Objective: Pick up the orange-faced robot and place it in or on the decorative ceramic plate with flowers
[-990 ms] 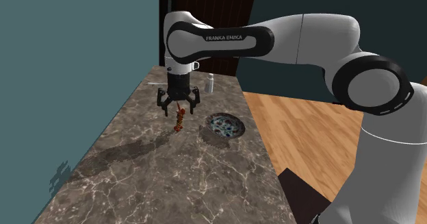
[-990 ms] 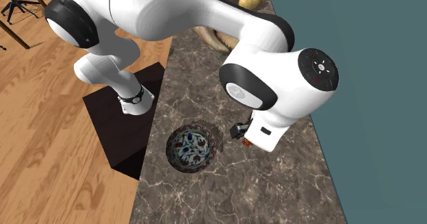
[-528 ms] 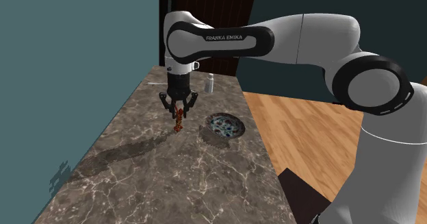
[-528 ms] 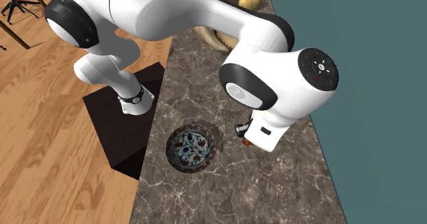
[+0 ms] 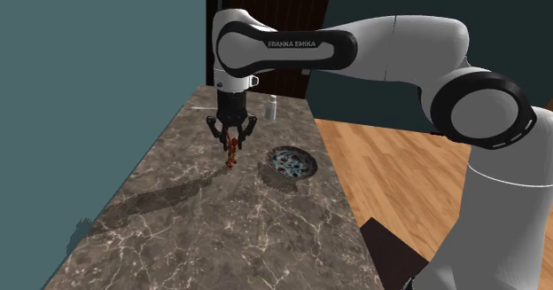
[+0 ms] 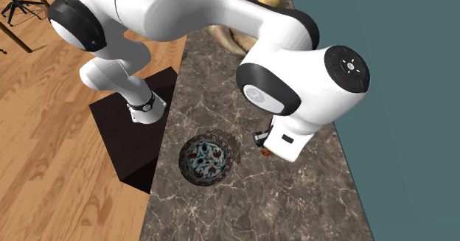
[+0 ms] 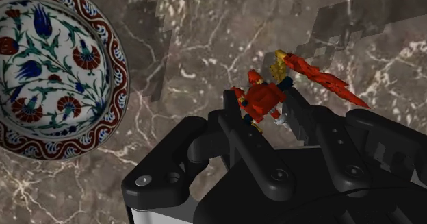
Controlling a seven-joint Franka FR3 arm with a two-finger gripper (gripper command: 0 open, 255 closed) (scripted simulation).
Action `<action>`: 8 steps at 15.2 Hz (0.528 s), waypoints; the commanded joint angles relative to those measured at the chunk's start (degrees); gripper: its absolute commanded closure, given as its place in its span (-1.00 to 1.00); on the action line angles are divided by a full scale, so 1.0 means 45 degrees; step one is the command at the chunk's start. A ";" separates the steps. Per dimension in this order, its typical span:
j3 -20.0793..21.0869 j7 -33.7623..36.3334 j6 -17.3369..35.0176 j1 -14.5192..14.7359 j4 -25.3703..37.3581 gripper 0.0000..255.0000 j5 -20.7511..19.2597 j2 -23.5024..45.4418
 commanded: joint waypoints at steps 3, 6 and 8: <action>0.0019 0.0053 -0.0676 0.0042 0.0695 1.00 -0.0001 0.0019; 0.0028 0.0082 -0.1211 0.0071 0.1276 1.00 -0.0010 0.0064; 0.0034 0.0105 -0.1578 0.0095 0.1693 1.00 -0.0021 0.0114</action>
